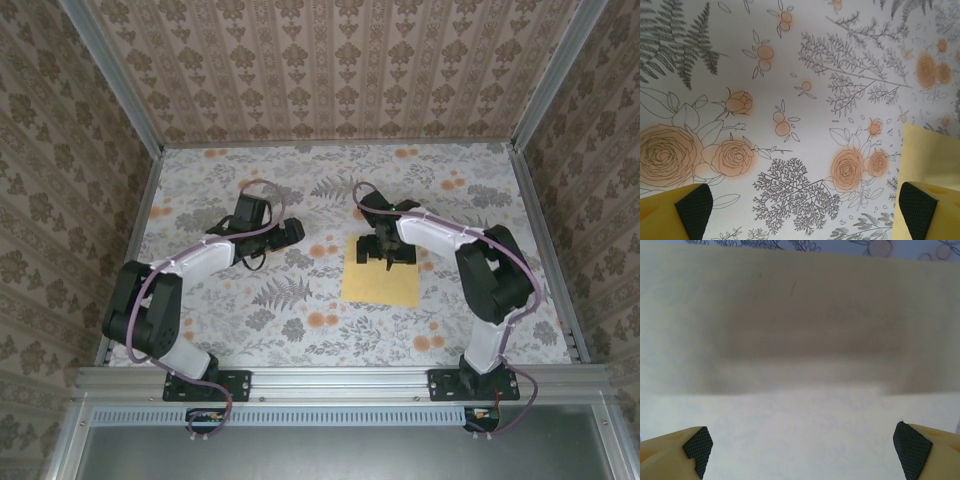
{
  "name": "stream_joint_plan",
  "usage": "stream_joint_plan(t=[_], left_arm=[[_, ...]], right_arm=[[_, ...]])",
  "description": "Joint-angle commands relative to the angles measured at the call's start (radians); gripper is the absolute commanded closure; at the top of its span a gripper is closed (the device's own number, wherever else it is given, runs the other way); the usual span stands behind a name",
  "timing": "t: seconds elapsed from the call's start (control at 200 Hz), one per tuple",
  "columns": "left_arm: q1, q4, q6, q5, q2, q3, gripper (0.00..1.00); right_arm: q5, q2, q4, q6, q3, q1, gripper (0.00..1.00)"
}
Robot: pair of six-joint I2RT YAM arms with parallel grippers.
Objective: Fold a paper plane with a square sheet of paper (pick it up from the middle)
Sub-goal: Fold the square sheet of paper in half at the center of the table.
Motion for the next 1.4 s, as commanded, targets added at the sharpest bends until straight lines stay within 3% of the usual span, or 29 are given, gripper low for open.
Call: stream_joint_plan(t=[0.0,0.36,0.885,0.98,1.16,1.25,1.395], left_arm=[[-0.008,-0.002,-0.02,0.044,0.018,0.037,0.0],[-0.01,0.001,-0.027,0.087,0.051,0.059,0.0],[-0.013,0.002,-0.038,0.103,0.047,0.054,0.0],[-0.013,0.017,-0.059,0.123,0.046,0.044,0.0],[0.005,0.087,-0.119,0.217,0.027,-0.004,0.0],[0.039,0.175,-0.169,0.298,0.005,-0.061,0.01],[0.084,0.32,-0.232,0.406,-0.03,-0.142,0.06]], right_arm=[[-0.02,0.056,-0.053,0.035,0.048,0.007,0.04],[-0.032,0.122,-0.045,0.057,0.017,0.001,0.07],[-0.075,0.14,0.015,0.045,-0.035,-0.025,0.22],[-0.127,0.092,0.069,0.033,-0.046,-0.024,0.32],[-0.305,-0.039,0.242,0.044,-0.098,-0.024,0.62],[-0.446,-0.098,0.381,0.074,-0.134,-0.023,0.68],[-0.688,-0.124,0.627,0.172,-0.181,-0.024,0.69]])
